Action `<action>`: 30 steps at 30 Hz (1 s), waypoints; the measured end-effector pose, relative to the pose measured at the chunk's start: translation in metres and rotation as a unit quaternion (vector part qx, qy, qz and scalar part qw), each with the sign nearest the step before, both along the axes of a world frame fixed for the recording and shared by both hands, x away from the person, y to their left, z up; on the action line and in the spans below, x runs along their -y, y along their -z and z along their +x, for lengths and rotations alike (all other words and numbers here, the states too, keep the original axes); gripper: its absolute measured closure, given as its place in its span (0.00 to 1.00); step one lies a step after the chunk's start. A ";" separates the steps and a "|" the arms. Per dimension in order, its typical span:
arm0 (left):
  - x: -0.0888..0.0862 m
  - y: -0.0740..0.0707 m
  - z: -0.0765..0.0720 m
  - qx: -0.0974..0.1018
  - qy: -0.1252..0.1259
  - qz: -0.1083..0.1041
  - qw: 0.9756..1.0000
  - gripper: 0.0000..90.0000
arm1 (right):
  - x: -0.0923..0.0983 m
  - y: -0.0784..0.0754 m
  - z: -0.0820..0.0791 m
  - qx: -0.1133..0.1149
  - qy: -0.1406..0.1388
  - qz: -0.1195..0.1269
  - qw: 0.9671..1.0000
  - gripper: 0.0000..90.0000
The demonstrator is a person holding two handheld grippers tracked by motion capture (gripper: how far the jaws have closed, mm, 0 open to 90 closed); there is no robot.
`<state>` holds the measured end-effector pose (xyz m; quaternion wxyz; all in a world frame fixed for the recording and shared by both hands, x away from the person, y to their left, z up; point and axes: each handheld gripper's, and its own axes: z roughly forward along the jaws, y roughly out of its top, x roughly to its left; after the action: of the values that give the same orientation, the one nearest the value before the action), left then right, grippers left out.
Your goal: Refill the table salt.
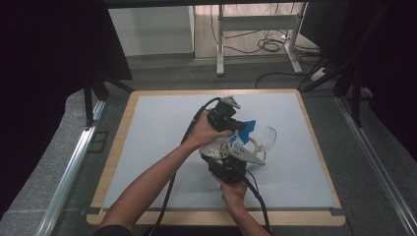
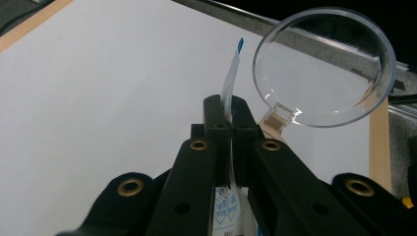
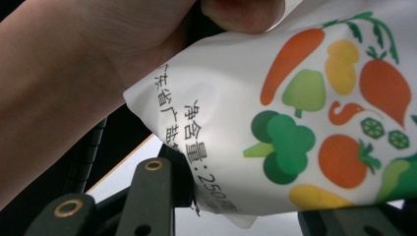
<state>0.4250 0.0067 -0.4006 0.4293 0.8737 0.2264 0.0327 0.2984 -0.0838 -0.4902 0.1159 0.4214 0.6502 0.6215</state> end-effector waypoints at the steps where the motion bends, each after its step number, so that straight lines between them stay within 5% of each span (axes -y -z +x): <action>1: 0.000 0.000 0.000 0.000 0.000 -0.001 1.000 1.00 | 0.000 0.000 0.000 0.000 0.000 0.001 1.000 0.70; 30: 0.005 -0.001 0.001 -0.002 0.003 -0.001 1.000 1.00 | 0.005 -0.002 0.001 0.000 0.003 0.000 1.000 0.70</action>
<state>0.4261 0.0016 -0.3996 0.4296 0.8741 0.2248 0.0300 0.2989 -0.0885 -0.4885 0.1174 0.4234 0.6490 0.6211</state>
